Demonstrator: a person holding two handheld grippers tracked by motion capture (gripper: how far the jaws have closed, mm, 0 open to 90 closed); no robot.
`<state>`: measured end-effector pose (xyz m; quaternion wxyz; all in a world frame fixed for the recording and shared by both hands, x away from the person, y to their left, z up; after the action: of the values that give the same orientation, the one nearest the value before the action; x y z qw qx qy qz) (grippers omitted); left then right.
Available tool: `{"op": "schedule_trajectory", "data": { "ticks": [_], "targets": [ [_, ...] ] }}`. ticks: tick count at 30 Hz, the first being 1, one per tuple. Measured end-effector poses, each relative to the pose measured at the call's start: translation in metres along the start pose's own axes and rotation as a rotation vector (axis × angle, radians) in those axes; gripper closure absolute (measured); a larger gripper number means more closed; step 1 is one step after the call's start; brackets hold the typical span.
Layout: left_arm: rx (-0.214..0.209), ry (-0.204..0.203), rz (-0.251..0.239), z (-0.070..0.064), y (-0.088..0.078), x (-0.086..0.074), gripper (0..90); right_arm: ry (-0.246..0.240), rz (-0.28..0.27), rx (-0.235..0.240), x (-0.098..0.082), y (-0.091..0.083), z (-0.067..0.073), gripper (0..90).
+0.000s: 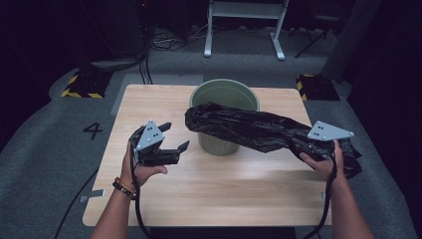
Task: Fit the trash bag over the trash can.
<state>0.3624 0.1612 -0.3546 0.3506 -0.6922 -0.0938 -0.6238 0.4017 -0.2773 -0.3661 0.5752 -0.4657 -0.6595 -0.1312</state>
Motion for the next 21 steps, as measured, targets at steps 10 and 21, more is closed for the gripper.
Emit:
{"op": "schedule_trajectory", "data": {
  "ticks": [10, 21],
  "targets": [
    [-0.013, 0.036, -0.089, 0.004, 0.009, 0.052, 20.7, -0.021, 0.039, -0.02, 0.008, 0.009, -0.004, 88.5],
    [0.009, 0.043, -0.031, 0.019, 0.038, 0.072, 23.5, -0.043, 0.07, -0.029, 0.011, 0.016, -0.003, 88.5]
  ]
}}
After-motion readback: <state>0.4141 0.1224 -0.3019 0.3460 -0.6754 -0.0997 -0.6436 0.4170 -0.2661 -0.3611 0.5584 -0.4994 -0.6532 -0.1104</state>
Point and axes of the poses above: each handheld gripper's, and its own axes: y roughly forward along the jaws, x roughly out of its top, z roughly to its left, the point moved 2 cm from there along y, roughly forward along the jaws, and after that the axes turned 9 degrees about -x, right-handed, at the moved point
